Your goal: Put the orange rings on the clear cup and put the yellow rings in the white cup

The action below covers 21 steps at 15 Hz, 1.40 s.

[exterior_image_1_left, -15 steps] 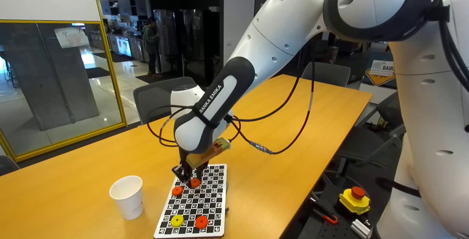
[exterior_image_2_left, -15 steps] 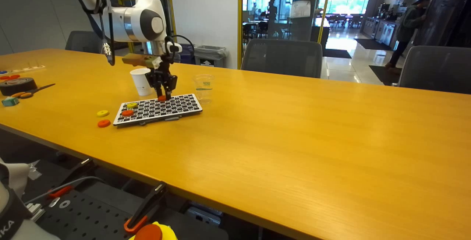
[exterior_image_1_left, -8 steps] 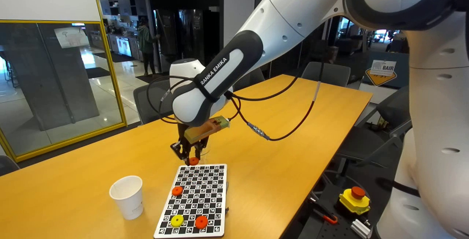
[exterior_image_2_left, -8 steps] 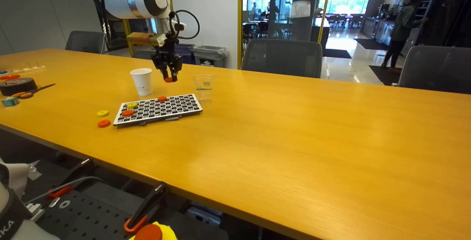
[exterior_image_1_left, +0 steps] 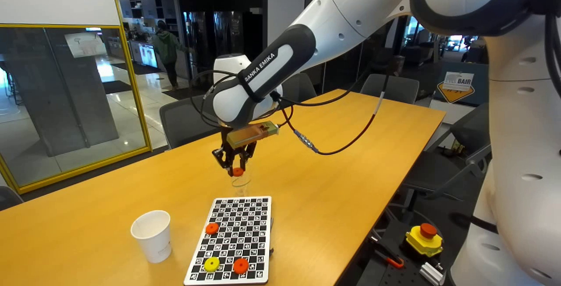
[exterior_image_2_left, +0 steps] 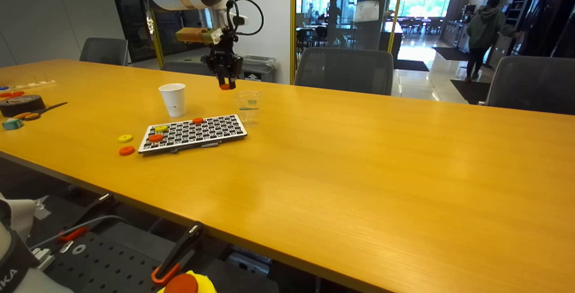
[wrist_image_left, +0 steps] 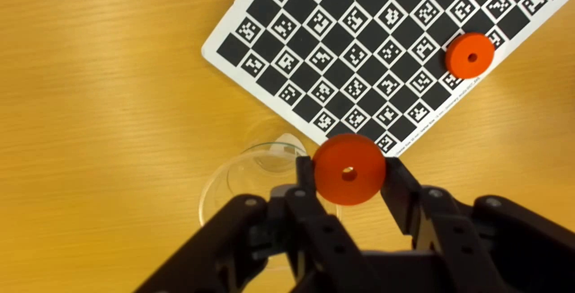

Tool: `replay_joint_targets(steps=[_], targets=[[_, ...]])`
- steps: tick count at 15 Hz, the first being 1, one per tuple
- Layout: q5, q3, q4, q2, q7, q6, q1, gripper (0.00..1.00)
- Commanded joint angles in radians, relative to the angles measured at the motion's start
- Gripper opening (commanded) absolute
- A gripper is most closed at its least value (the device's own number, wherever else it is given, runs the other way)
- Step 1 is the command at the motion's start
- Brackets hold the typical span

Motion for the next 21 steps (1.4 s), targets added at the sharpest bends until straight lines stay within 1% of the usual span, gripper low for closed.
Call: replay_joint_targets(steps=[1, 7, 12, 13, 14, 16, 17, 18, 19, 21], targets=[[-0.007, -0.002, 0.101, 0.052, -0.025, -0.048, -0.023, 0.23], [0.017, -0.003, 0.195, 0.152, -0.074, -0.066, -0.064, 0.23], [0.02, -0.006, 0.262, 0.217, -0.095, -0.087, -0.082, 0.23], [0.023, -0.005, 0.271, 0.223, -0.096, -0.093, -0.085, 0.54], [0.026, -0.005, 0.277, 0.228, -0.097, -0.096, -0.086, 0.69], [0.026, -0.005, 0.279, 0.227, -0.097, -0.099, -0.086, 0.81], [0.025, -0.005, 0.274, 0.222, -0.096, -0.1, -0.084, 0.9], [0.025, -0.005, 0.267, 0.214, -0.094, -0.1, -0.083, 0.97], [0.023, -0.006, 0.258, 0.204, -0.091, -0.097, -0.081, 1.0], [0.017, -0.007, 0.234, 0.181, -0.084, -0.086, -0.075, 1.0]])
